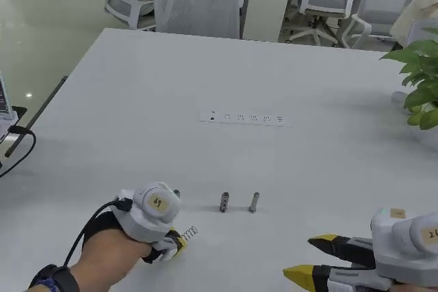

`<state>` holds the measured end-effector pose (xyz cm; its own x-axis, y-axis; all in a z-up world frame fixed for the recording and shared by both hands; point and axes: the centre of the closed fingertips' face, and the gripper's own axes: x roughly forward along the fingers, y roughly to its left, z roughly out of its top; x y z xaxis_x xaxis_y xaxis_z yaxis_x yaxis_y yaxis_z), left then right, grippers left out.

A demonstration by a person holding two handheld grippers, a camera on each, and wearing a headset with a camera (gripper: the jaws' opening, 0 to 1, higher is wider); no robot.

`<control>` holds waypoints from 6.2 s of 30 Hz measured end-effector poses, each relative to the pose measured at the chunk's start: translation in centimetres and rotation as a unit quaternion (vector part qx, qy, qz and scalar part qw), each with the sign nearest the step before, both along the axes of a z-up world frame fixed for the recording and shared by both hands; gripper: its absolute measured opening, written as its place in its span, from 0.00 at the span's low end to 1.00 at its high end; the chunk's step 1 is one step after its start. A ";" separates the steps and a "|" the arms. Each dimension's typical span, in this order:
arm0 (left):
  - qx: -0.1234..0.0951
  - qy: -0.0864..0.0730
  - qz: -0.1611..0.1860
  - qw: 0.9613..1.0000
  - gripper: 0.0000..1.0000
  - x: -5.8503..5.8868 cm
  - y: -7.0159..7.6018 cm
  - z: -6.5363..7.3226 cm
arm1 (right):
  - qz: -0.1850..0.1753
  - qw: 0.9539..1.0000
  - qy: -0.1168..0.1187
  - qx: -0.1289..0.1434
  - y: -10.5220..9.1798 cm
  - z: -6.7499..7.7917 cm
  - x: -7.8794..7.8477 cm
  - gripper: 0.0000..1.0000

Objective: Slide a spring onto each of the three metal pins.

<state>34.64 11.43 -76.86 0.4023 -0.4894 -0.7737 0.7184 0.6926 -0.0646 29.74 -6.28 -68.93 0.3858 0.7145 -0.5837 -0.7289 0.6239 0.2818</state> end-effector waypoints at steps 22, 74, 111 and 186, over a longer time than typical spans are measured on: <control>-0.024 -0.013 -0.020 0.999 0.02 -2.1 -0.7 2.5 | 0.053 0.997 0.028 0.043 4.9 -1.2 0.0 0.47; -0.089 -0.058 -0.123 0.987 0.02 -5.0 -6.9 7.0 | 0.234 0.971 0.036 0.042 10.5 -0.4 0.3 0.19; -0.104 -0.082 -0.182 0.974 0.02 -5.5 -9.4 7.4 | 0.263 0.963 0.052 0.038 9.3 1.0 -1.1 0.08; -0.193 -0.129 -0.191 0.954 0.02 -4.9 -11.7 10.3 | 0.413 0.898 -0.032 -0.147 8.6 3.7 -1.2 0.11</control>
<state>29.72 -0.23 -66.56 0.2902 -0.8668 -0.4055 0.9398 0.3380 -0.0499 28.58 2.30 -65.23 -0.1657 0.5902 -0.7901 -0.9862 -0.0972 0.1342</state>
